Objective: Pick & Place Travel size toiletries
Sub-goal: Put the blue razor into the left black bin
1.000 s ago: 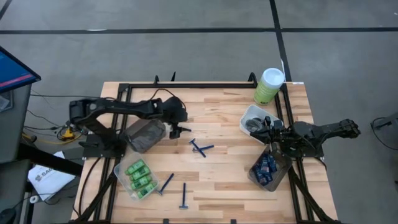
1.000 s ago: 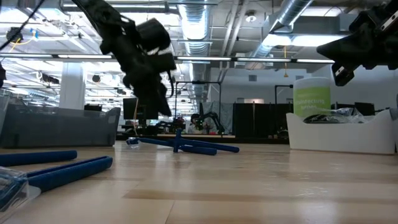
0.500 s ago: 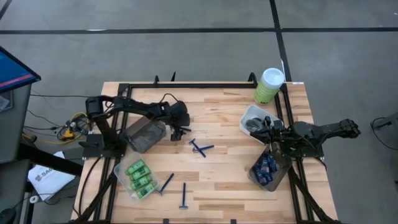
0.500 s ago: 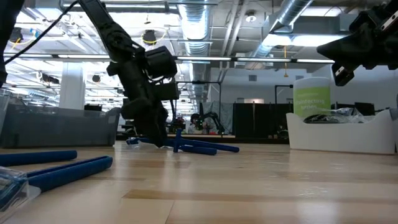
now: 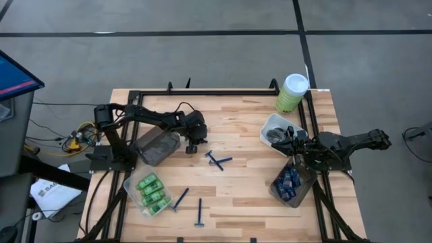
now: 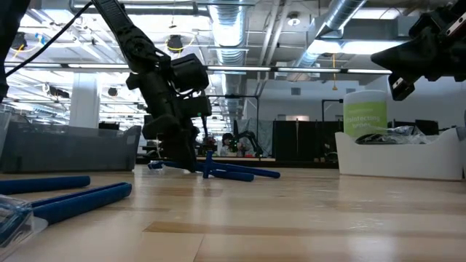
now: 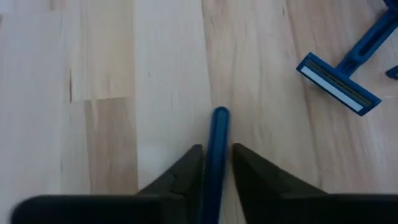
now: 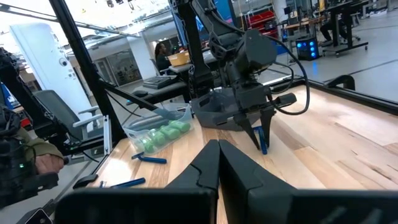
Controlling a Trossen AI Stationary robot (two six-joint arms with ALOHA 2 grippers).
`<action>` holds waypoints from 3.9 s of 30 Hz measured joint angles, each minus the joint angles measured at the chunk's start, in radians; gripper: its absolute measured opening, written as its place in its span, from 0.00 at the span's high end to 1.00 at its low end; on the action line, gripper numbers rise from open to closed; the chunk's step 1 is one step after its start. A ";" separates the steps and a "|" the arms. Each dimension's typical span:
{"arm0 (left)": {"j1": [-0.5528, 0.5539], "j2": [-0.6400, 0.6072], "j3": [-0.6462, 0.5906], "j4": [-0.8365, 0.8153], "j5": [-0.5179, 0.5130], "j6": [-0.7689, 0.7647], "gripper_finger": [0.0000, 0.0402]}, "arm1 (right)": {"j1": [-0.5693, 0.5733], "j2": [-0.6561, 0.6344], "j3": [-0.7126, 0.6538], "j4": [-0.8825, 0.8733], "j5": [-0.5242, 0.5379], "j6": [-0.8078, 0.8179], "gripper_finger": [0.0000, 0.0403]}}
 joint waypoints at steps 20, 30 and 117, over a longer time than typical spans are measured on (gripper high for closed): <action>0.004 -0.291 -0.003 0.040 -0.024 -0.081 0.94 | 0.000 0.000 0.000 0.000 0.000 0.000 1.00; -0.014 -0.773 -0.001 -0.104 -0.239 -0.321 0.94 | 0.001 0.000 0.000 0.000 -0.003 0.000 1.00; -0.324 -0.417 -0.056 0.216 -0.173 -0.476 0.37 | 0.001 0.000 0.000 -0.001 -0.003 0.000 1.00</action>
